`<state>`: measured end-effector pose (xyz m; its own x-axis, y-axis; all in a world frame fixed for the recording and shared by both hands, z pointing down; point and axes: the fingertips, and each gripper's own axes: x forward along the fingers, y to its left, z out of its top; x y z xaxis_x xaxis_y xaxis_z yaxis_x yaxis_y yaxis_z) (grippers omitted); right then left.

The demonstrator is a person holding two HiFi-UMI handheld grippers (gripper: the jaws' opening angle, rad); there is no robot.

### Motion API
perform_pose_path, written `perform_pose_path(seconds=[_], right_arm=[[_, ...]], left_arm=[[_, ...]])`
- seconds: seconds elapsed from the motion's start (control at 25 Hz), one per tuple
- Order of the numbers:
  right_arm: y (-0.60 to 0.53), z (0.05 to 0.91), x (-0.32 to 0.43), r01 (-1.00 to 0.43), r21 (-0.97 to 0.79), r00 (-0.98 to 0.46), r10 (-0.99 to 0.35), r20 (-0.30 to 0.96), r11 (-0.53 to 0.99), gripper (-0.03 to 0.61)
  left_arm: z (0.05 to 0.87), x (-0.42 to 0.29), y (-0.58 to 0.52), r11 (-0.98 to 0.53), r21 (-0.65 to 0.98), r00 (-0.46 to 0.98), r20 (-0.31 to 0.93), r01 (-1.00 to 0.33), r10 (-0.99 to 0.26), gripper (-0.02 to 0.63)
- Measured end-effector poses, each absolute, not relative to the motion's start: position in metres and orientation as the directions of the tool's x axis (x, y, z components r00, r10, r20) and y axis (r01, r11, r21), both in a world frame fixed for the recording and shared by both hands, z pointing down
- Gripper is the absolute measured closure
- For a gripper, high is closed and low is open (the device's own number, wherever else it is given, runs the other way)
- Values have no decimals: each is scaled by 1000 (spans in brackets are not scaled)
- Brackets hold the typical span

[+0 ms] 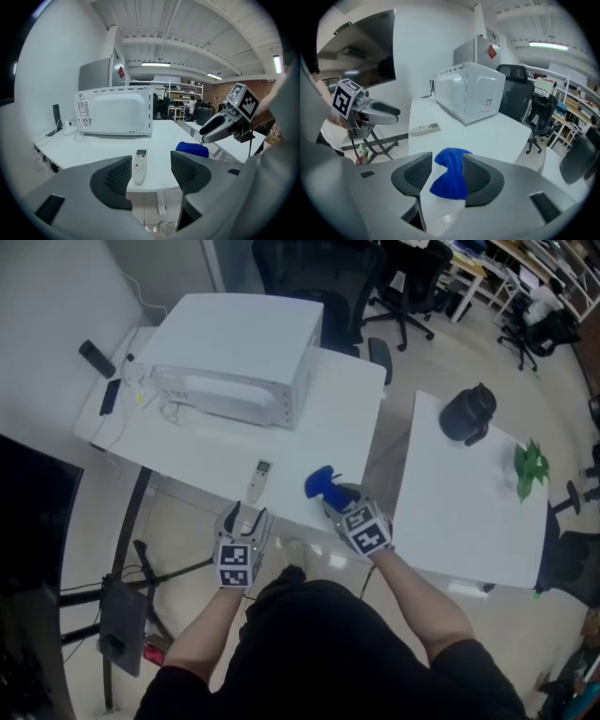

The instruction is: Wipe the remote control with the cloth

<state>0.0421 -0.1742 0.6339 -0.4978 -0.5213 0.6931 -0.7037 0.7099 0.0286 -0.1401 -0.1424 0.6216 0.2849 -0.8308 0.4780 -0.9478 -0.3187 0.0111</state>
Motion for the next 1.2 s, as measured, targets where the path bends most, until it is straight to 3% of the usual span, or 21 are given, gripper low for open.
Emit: perform_pose_path(seconds=[0.28,0.48,0.6,0.92,1.2], right_arm=[[-92,536,47,-669,-11,-642,-570,513,743,371],[-35,477,54,-656,17,-688,-608,397,754,439],[-10,449,55,-656,29,-702,-624,343,754,469],[32,422,35,-678,23,-702,-657,273,734,532],[53,417,-3,-725,20,-666,-709,230,688,563]], left_arm=[[554,-85,-79,-341,41,332,366,-939,-869,351],[504,-43,-23,-385,16,372,297,-923,-880,362],[477,-30,-1,-412,-8,395,265,-911,-880,394],[436,-31,30,-461,-68,441,198,-885,-876,584],[430,-60,49,-530,-120,503,196,-839,-841,612]])
